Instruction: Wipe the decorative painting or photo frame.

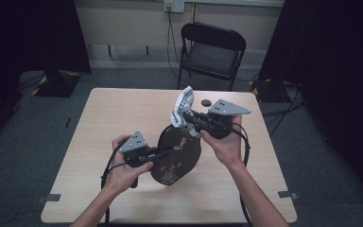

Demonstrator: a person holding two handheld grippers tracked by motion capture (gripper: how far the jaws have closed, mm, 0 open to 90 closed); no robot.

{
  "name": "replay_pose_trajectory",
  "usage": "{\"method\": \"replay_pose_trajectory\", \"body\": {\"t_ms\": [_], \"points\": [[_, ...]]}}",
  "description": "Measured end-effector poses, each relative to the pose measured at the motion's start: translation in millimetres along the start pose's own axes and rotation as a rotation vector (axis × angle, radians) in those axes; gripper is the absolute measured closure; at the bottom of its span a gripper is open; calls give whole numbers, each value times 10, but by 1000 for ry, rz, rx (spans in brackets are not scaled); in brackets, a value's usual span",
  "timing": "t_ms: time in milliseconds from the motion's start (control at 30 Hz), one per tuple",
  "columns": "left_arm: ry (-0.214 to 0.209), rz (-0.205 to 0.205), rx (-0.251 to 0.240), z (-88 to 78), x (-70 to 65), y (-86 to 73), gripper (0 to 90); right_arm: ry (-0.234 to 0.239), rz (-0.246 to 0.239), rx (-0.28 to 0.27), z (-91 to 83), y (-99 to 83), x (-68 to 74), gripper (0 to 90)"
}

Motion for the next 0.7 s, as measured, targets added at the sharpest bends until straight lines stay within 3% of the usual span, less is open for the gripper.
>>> {"method": "replay_pose_trajectory", "body": {"t_ms": [200,400,700], "points": [[10,-11,-7,14,0,6,798,38,6,-27,23,93,93,808],[16,-11,-16,18,0,-9,800,43,-33,-38,67,115,235,809],[4,-25,-18,22,5,-9,795,-30,-14,-17,60,-24,39,815]]}}
Point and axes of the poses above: each handheld gripper's, and its own axes: z roughly forward along the jaws, y roughly out of its top, x roughly to its left, the point moved 2 cm from there along z, roughly forward along the jaws, and after that the axes turned 12 degrees about x, right-handed, at the moved point
